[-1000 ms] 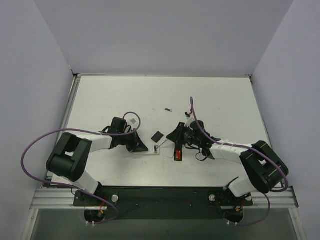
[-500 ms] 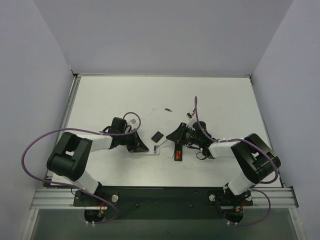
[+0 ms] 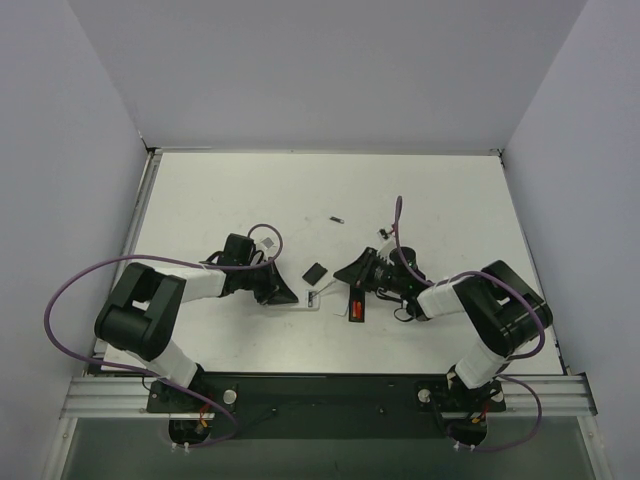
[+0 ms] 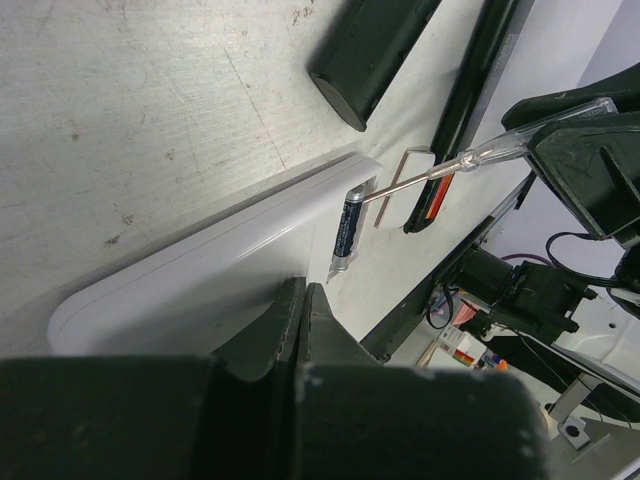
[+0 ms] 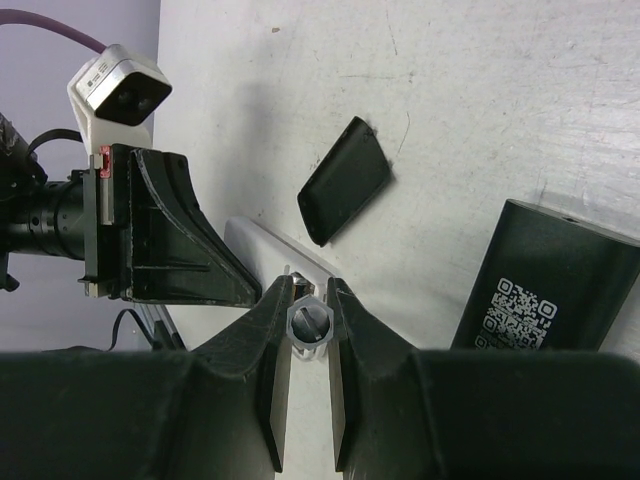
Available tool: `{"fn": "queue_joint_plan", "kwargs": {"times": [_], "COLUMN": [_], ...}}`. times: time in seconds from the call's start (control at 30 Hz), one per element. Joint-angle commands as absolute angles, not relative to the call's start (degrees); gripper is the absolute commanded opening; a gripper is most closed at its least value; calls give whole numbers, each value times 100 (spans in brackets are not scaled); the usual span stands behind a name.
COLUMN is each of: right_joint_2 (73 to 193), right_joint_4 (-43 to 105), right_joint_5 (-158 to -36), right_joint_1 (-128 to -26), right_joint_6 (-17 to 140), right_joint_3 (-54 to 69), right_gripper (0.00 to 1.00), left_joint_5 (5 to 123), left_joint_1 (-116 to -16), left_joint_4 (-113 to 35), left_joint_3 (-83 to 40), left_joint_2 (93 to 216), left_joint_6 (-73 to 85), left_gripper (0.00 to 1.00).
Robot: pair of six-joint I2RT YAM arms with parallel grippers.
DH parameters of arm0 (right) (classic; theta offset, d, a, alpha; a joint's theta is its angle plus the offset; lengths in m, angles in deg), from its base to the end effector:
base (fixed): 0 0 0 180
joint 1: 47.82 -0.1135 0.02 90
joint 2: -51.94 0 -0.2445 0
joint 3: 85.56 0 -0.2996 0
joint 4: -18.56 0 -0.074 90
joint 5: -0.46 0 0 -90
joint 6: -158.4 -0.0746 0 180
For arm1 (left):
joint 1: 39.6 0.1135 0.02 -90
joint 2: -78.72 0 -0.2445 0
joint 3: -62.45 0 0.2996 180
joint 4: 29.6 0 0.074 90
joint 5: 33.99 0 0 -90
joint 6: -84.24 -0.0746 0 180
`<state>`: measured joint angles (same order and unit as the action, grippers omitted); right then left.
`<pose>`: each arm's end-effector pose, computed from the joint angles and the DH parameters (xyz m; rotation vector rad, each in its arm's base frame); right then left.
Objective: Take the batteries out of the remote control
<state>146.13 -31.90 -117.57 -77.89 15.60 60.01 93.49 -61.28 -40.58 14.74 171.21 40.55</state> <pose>0.2652 0.1941 0.0759 -0.0208 1.9589 1.4360 0.2789 -0.1597 0.0366 -0.3047 2.7384 -1.2428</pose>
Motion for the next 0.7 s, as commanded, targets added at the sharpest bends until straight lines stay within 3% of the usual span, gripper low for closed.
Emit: {"fn": "queue_joint_plan", "kwargs": {"times": [0.0,0.27,0.67], "right_joint_2": [14493,14748,14502], "right_joint_4": [-3167,-3966,-3949], "right_joint_5": [-12109,-12434,-12303], "right_joint_1": [-7823,-7806,-7814], "right_joint_6": [1716,1268,1162], "right_joint_3": [6144,6179,6188], "right_gripper": [0,0,0], "left_joint_5": [8546,8537,8528], "left_joint_1": [-6184,-6202,-6228], "left_joint_4": [-4476,-4493,-4485], "left_joint_3": [1530,1557,1574], "left_joint_2": [17382,17373,17329], "left_joint_6": [3819,3819,3828], "left_gripper": [0,0,0]}}
